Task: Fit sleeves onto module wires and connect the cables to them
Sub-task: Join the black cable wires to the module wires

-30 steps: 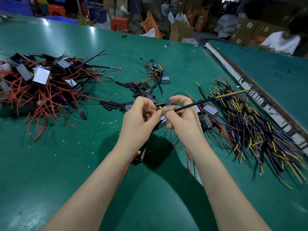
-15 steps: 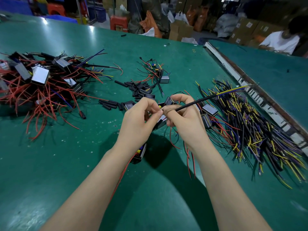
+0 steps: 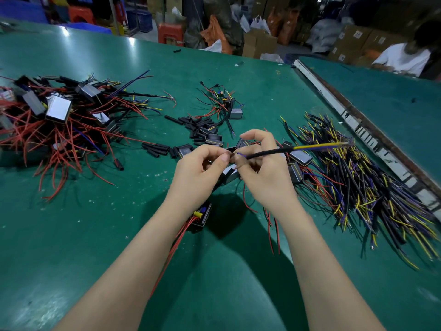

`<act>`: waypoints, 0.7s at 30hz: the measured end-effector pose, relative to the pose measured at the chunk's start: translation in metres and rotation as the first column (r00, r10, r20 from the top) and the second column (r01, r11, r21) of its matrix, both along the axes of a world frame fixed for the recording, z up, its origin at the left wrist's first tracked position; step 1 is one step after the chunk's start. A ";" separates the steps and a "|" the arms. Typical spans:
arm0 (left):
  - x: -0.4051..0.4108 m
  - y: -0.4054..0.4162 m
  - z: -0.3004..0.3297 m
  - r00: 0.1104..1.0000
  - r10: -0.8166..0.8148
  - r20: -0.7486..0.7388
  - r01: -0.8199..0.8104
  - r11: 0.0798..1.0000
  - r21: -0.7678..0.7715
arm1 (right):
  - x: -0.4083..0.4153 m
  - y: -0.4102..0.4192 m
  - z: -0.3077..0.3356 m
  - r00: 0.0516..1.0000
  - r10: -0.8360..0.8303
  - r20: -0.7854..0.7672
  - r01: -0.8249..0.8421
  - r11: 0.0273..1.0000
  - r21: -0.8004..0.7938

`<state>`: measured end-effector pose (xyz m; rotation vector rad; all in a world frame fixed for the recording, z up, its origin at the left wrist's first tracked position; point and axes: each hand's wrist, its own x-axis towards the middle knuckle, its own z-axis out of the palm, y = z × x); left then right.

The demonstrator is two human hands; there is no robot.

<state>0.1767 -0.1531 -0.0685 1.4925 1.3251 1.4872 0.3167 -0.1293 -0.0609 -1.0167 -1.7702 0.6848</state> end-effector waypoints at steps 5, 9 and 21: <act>-0.001 0.001 -0.001 0.994 -0.071 0.085 0.076 0.995 -0.057 | 0.002 0.001 -0.003 0.993 -0.056 0.104 0.049 0.996 0.076; -0.002 0.001 0.003 0.971 -0.150 0.188 0.164 0.984 -0.063 | 0.000 0.001 -0.003 0.994 -0.076 0.081 0.072 0.996 0.049; 0.002 -0.004 0.007 0.974 -0.198 0.111 0.202 0.979 -0.027 | 0.001 0.002 0.002 0.987 -0.079 -0.138 0.066 0.993 -0.098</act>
